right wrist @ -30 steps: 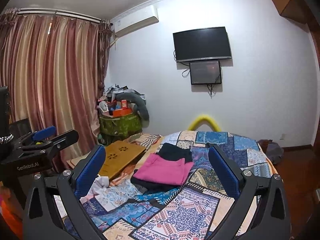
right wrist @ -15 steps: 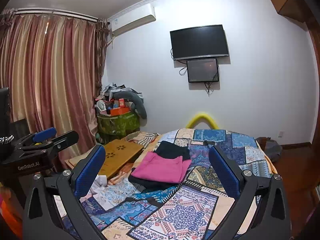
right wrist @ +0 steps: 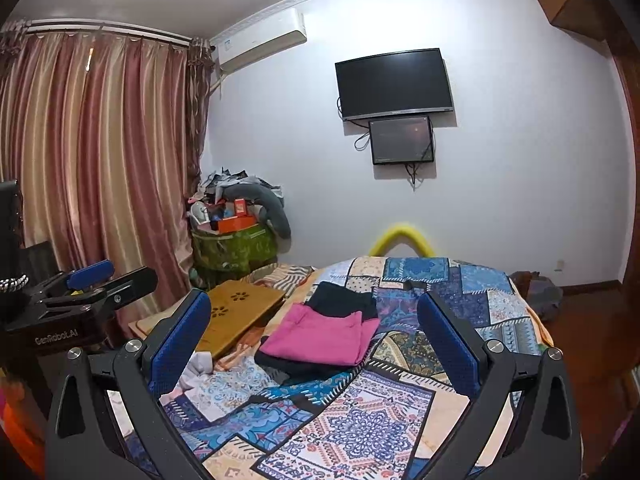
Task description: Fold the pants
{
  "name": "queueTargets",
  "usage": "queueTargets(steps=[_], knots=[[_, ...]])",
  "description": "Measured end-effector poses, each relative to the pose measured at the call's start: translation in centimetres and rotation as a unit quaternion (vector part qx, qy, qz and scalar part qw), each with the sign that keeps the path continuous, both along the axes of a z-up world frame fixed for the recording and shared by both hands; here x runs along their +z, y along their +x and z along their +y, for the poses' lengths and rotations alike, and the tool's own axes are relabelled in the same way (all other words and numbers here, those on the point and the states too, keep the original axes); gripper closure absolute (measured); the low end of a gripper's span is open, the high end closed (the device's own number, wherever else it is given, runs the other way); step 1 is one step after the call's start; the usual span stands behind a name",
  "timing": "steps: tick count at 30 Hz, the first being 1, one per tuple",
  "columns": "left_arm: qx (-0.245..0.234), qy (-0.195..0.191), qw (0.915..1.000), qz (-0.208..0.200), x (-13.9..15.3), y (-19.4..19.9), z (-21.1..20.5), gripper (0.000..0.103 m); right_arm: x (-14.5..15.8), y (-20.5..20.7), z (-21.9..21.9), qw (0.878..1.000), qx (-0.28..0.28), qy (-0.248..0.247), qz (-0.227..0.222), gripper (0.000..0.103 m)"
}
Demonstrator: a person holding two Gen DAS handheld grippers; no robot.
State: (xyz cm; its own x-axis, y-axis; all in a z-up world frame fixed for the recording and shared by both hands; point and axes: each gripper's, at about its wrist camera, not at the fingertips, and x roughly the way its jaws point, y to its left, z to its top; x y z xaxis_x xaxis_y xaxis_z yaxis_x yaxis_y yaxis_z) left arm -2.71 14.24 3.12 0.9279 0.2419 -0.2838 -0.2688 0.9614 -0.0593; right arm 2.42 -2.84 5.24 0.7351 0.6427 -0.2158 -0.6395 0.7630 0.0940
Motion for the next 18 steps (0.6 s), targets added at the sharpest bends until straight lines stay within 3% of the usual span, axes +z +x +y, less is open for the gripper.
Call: queueTargets(steps=[18], knots=[[-0.019, 0.014, 0.9997, -0.001, 0.0, 0.2, -1.1, 0.0, 0.0, 0.4, -0.3, 1.0, -0.006, 0.001, 0.004, 0.001]])
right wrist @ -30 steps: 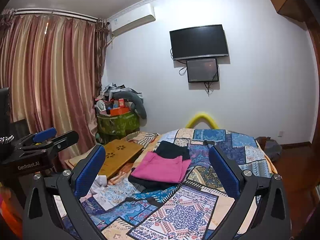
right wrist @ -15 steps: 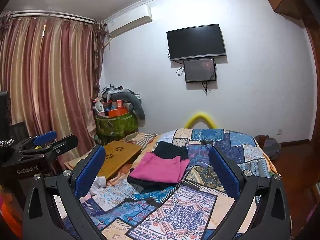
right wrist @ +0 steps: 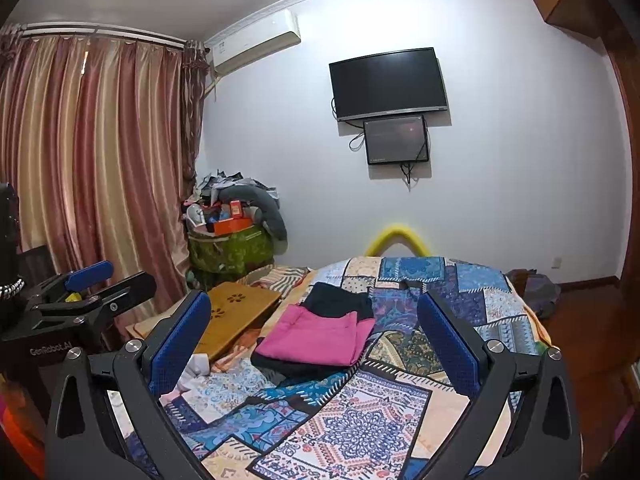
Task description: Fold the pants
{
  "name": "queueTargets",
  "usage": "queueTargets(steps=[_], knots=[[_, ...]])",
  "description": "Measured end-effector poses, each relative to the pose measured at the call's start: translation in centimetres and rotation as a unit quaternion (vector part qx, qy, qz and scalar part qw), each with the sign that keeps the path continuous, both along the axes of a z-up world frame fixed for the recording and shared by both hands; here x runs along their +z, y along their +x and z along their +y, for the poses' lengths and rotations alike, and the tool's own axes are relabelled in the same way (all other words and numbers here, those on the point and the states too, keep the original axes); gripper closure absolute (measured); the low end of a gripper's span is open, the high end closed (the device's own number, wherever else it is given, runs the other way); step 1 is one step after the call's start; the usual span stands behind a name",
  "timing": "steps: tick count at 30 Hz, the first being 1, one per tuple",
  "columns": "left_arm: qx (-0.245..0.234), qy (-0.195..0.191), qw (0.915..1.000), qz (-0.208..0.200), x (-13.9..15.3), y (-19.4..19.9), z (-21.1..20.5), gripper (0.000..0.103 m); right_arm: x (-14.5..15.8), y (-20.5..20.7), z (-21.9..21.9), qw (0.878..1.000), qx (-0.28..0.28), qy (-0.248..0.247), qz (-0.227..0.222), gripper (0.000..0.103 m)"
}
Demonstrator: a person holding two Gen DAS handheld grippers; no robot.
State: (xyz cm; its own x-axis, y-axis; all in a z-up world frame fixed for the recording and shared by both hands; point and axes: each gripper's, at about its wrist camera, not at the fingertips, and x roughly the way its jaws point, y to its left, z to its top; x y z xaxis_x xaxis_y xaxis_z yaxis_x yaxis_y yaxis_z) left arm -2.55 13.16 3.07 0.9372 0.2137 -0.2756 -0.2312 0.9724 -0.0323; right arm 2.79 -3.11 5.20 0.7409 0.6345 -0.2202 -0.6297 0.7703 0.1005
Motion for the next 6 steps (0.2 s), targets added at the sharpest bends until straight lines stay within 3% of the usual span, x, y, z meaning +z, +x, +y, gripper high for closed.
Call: queueTargets(steps=[6], knots=[[-0.005, -0.006, 0.9999, 0.007, -0.24, 0.46, 0.07, 0.0, -0.44, 0.38, 0.05, 1.0, -0.002, -0.005, 0.005, 0.001]])
